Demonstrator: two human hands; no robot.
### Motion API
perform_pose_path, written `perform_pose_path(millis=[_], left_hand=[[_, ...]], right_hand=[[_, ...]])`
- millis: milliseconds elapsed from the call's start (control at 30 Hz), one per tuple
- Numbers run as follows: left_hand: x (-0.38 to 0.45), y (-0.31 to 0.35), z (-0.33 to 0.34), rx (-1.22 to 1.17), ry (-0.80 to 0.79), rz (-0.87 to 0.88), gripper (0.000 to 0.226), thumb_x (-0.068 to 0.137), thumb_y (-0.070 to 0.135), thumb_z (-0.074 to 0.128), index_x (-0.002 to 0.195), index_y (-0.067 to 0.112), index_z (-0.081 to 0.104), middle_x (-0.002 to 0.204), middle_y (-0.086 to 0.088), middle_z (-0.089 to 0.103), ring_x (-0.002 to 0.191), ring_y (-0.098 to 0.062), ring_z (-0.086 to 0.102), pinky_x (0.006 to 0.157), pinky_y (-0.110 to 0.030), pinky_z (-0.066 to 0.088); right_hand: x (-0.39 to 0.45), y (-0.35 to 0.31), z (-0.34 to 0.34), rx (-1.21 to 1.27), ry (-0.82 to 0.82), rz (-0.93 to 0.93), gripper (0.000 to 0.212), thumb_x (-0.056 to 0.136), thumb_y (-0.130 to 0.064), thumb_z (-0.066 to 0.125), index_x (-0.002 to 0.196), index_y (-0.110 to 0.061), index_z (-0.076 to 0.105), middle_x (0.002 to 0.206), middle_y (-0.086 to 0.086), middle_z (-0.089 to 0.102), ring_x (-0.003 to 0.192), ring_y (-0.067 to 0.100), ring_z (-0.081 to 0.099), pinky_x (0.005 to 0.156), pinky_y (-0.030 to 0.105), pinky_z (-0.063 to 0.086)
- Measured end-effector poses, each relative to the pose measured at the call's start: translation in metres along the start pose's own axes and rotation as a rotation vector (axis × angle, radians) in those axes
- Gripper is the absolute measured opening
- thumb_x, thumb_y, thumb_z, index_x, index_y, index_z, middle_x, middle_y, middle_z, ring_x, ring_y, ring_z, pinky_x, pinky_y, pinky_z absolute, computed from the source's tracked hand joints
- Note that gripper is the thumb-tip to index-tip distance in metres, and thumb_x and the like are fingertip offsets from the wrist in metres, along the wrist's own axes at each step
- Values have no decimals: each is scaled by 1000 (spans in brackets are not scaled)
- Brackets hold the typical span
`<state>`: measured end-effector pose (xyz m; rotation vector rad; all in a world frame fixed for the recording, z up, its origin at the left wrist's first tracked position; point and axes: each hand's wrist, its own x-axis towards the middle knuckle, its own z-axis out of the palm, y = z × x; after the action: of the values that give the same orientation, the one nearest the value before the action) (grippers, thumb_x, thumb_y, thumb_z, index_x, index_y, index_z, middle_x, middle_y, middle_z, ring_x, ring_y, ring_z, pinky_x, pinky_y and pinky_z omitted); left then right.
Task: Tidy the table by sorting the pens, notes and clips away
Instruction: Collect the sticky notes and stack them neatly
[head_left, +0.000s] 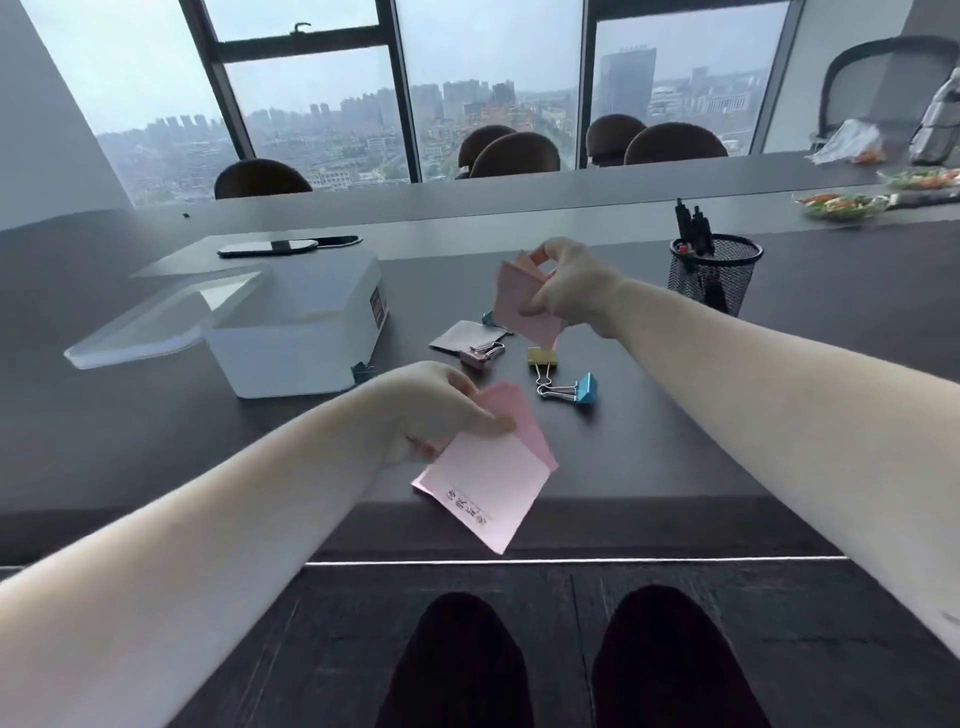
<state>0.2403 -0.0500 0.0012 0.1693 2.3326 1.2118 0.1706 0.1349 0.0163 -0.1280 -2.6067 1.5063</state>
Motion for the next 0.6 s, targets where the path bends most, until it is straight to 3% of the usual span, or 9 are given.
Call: perform_pose_path(millis=[67, 167, 300, 433, 533, 600], left_hand=[[-2, -5, 8, 93, 9, 8, 23, 74, 17, 79, 70, 13, 56, 74, -6, 66, 65, -22, 61, 58, -24, 45], [-3, -13, 13, 142, 49, 20, 24, 69, 21, 81, 72, 16, 58, 79, -8, 67, 71, -24, 64, 66, -31, 49], [-3, -26, 20, 361, 194, 75, 26, 67, 31, 76, 66, 24, 52, 101, -5, 59, 90, -28, 62, 65, -32, 54], [2, -28, 18, 337, 185, 78, 27, 69, 25, 76, 68, 23, 50, 82, -1, 54, 64, -20, 53, 53, -25, 45], [7, -26, 14, 295, 168, 69, 27, 69, 19, 77, 70, 20, 50, 83, -5, 58, 71, -26, 59, 62, -33, 50], [10, -24, 11, 288, 162, 62, 26, 70, 19, 77, 71, 19, 51, 83, -6, 60, 74, -27, 63, 62, -31, 52]], right_hand=[[-3, 0, 2, -2, -3, 9, 44, 75, 5, 68, 106, -20, 48, 82, 3, 54, 84, 29, 59, 52, 26, 49], [-6, -1, 2, 1, -6, 12, 49, 75, 5, 68, 117, -15, 51, 79, 2, 53, 84, 30, 60, 53, 27, 51], [-10, -4, 1, 4, -13, -1, 53, 76, 6, 67, 122, -13, 50, 97, 11, 57, 87, 29, 59, 55, 29, 51], [-11, -7, 4, -2, -28, 1, 51, 75, 4, 68, 118, -16, 50, 102, 11, 57, 86, 29, 60, 56, 28, 51], [-10, -9, 6, -7, -39, 3, 46, 75, 3, 69, 109, -20, 50, 101, 11, 58, 86, 29, 60, 56, 27, 50], [-10, -10, 7, -16, -52, 3, 47, 75, 3, 69, 115, -16, 51, 100, 11, 57, 84, 29, 59, 57, 28, 50]])
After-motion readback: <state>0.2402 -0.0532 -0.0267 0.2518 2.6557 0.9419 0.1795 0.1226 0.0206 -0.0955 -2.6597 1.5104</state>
